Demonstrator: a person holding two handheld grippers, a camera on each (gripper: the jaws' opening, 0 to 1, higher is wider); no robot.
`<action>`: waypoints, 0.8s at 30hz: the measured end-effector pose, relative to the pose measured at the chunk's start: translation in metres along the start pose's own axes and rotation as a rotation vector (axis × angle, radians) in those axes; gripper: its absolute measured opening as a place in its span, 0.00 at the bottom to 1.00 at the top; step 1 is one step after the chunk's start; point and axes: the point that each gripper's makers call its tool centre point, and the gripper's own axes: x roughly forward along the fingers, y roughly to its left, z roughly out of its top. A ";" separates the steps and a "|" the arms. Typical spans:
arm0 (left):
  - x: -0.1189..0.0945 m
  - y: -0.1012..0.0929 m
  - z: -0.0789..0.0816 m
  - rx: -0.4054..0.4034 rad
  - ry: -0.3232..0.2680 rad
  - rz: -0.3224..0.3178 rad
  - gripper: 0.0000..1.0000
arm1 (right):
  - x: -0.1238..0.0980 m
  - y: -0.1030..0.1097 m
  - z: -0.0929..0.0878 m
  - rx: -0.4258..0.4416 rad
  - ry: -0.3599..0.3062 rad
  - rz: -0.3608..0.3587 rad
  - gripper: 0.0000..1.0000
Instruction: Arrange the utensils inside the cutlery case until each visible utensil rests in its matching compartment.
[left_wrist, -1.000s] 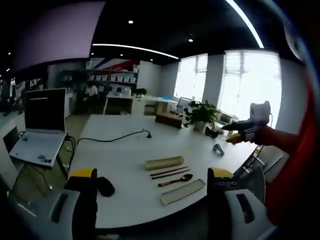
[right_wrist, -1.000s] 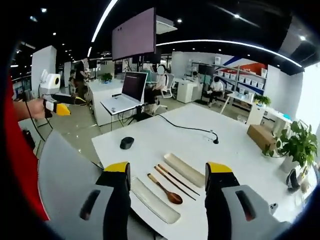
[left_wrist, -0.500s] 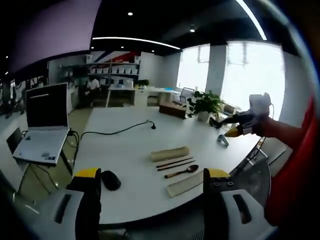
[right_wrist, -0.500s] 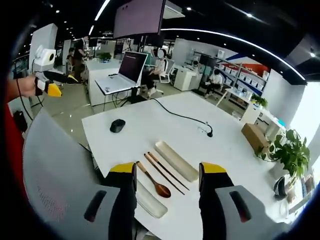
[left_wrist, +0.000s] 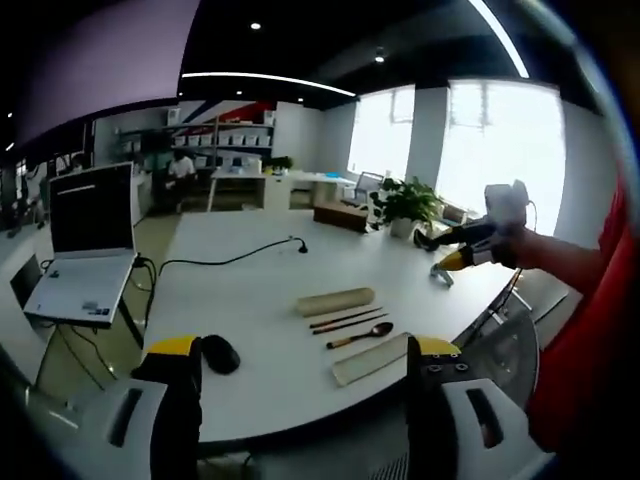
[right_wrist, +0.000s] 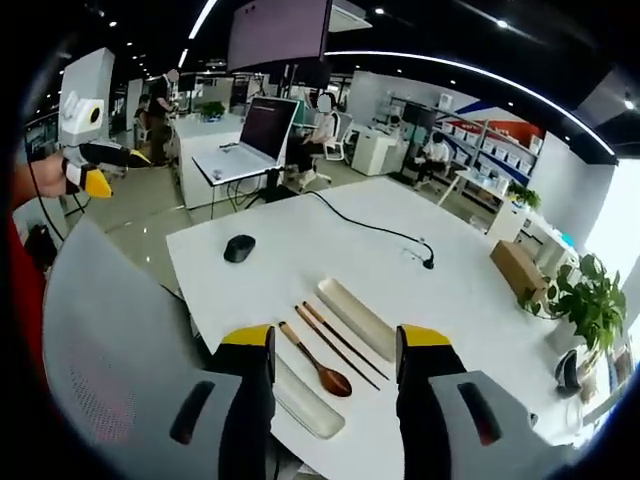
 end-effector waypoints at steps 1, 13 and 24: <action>0.000 0.000 0.000 -0.001 -0.001 -0.002 0.87 | 0.000 0.001 0.000 -0.005 -0.001 0.001 0.46; 0.000 -0.002 -0.005 0.015 0.016 -0.008 0.83 | 0.010 0.000 -0.003 -0.103 0.019 -0.001 0.42; -0.001 -0.001 -0.007 0.015 0.019 -0.006 0.81 | 0.027 -0.003 -0.009 -0.150 0.067 0.034 0.35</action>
